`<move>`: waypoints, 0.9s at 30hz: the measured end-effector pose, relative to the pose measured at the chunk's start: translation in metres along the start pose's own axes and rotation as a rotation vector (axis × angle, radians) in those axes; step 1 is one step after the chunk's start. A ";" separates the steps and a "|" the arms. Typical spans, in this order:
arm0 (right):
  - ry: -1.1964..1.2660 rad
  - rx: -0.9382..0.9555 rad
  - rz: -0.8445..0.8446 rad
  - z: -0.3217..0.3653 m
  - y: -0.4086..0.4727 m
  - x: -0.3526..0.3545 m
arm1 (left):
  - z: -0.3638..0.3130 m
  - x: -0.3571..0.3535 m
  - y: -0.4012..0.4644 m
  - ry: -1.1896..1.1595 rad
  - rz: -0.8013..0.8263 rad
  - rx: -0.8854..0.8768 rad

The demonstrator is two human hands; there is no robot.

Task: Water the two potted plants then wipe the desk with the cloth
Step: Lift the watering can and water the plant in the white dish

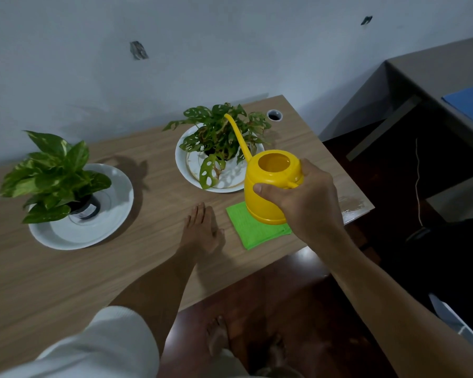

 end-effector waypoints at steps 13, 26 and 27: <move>-0.092 -0.008 -0.001 -0.010 0.003 0.023 | -0.002 0.002 -0.002 -0.007 -0.006 0.010; -0.002 -0.022 0.015 0.000 0.007 0.021 | -0.001 0.002 -0.001 -0.010 -0.001 0.006; 0.003 -0.018 0.016 0.001 0.007 0.021 | -0.001 0.002 -0.001 -0.011 0.000 0.005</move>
Point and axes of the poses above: each hand's wrist, its own y-axis towards the middle knuckle, its own x-axis out of the back of the hand, z = x × y, the point moved 9 cm from there along y, towards the middle knuckle, and after that the axes turned 4 degrees about -y, right-handed, at the moved point
